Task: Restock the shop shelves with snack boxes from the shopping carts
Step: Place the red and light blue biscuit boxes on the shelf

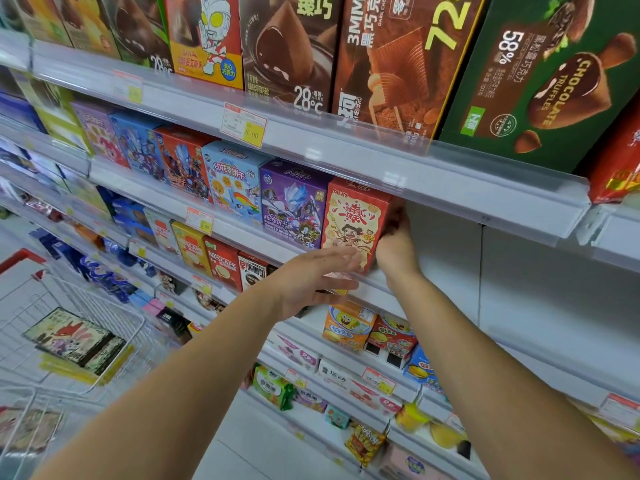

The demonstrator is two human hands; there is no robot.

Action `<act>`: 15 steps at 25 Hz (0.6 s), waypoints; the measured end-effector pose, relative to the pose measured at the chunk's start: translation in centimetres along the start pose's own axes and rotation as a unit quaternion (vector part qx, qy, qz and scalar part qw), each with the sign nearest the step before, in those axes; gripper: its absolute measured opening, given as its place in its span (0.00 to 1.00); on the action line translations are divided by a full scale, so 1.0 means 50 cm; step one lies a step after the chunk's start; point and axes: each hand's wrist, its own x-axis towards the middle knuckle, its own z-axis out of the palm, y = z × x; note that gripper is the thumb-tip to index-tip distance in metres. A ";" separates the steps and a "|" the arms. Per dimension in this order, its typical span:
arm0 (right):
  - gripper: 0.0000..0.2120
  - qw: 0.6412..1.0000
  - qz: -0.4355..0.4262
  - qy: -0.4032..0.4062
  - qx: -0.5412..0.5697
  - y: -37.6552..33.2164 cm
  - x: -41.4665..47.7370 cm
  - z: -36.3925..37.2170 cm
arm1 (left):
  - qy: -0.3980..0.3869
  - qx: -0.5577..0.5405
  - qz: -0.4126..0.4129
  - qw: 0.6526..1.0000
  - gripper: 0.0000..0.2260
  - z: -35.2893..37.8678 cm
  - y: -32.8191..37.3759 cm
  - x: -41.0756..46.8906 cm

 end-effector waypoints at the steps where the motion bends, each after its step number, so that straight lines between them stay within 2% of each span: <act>1: 0.18 1.000 -0.004 0.009 -0.004 -0.004 -0.006 0.000 | 0.001 -0.009 -0.002 1.000 0.16 -0.005 -0.002 -0.003; 5: 0.17 0.982 -0.020 0.178 0.051 -0.019 -0.111 -0.034 | 0.047 -0.072 -0.020 0.996 0.12 -0.039 -0.025 -0.040; 6: 0.15 0.978 -0.044 0.195 0.069 -0.024 -0.156 -0.035 | 0.061 -0.085 -0.025 0.994 0.12 -0.054 -0.033 -0.056; 7: 0.15 0.979 -0.061 0.177 0.079 -0.033 -0.195 -0.027 | 0.075 -0.098 -0.032 0.992 0.12 -0.073 -0.041 -0.073; 9: 0.18 0.990 -0.056 0.088 0.098 -0.050 -0.240 0.021 | 0.100 -0.121 -0.041 0.987 0.13 -0.126 -0.059 -0.112; 13: 0.12 0.980 0.051 -0.112 0.156 -0.082 -0.283 0.198 | 0.187 -0.201 -0.044 0.961 0.13 -0.275 -0.118 -0.233; 15: 0.12 0.963 0.117 -0.168 0.176 -0.084 -0.335 0.332 | 0.235 -0.238 -0.047 0.941 0.14 -0.393 -0.176 -0.327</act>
